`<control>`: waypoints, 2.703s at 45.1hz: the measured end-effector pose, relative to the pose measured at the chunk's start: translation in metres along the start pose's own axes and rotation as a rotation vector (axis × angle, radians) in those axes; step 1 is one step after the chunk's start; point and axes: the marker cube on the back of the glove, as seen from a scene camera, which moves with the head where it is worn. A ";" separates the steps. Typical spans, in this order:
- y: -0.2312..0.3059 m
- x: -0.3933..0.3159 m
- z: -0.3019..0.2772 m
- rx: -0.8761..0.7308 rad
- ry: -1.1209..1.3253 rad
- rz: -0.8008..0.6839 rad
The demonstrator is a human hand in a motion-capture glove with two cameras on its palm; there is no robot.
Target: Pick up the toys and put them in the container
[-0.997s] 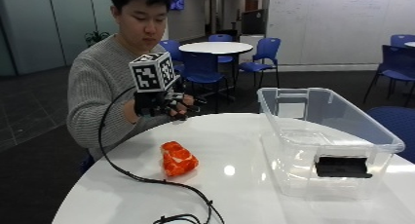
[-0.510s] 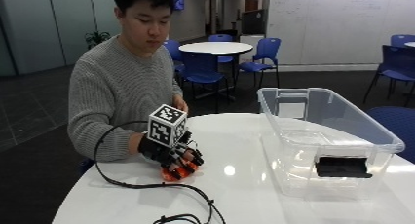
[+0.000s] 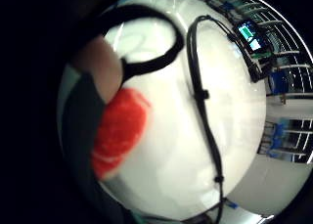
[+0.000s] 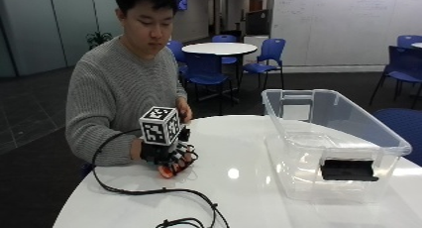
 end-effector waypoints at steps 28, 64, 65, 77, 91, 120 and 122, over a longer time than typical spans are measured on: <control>-0.031 -0.078 -0.218 0.324 0.015 -0.270; -0.374 -0.154 -0.208 0.113 -0.006 -0.091; -0.377 -0.153 -0.202 0.099 -0.018 -0.081; -0.388 -0.132 -0.125 -0.193 -0.067 0.030; -0.374 -0.137 -0.113 -0.329 -0.075 -0.040; -0.135 -0.009 -0.215 0.036 -0.071 -0.047; -0.123 -0.009 -0.213 0.040 -0.080 -0.052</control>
